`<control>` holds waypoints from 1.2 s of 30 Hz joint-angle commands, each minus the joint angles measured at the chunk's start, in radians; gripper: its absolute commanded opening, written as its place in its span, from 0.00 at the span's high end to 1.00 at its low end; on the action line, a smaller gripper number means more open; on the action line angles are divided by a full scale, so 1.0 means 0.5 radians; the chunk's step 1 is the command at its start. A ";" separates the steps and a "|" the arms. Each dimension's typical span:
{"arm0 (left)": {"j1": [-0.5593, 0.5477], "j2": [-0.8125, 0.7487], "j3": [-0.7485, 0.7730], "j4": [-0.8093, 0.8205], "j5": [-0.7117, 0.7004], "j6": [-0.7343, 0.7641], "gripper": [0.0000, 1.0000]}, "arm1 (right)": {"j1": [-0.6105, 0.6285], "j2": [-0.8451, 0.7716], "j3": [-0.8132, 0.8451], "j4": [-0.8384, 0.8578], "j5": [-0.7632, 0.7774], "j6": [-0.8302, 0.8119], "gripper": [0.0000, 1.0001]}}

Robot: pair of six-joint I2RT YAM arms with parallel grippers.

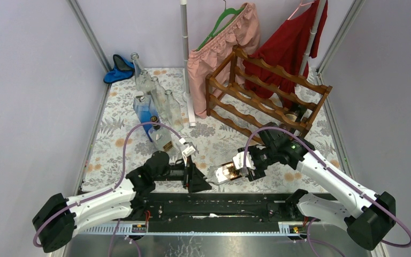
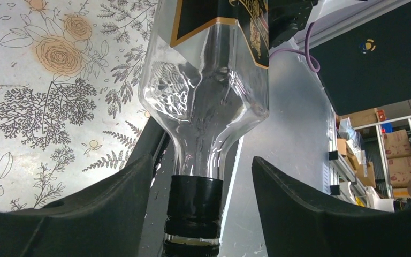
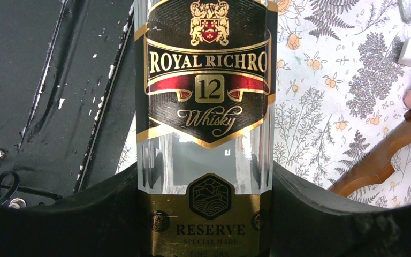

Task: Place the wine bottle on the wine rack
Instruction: Pick up the wine bottle from the center of the board.

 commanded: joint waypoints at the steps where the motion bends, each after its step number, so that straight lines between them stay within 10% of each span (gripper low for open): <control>1: -0.015 -0.009 -0.029 0.188 -0.032 -0.071 0.28 | 0.016 -0.038 0.168 0.142 -0.153 0.044 1.00; 10: -0.017 0.123 -0.042 0.345 0.038 -0.181 0.48 | 0.016 -0.028 0.148 0.155 -0.168 0.060 1.00; 17: -0.016 0.126 -0.049 0.424 0.049 -0.256 1.00 | 0.016 -0.018 0.148 0.132 -0.175 0.058 1.00; 21: -0.015 0.105 -0.080 0.477 0.012 -0.358 1.00 | 0.016 0.006 0.167 0.095 -0.214 0.066 0.99; 36: -0.053 -0.048 -0.315 0.883 -0.153 -0.650 1.00 | 0.016 0.043 0.170 0.148 -0.288 0.332 0.11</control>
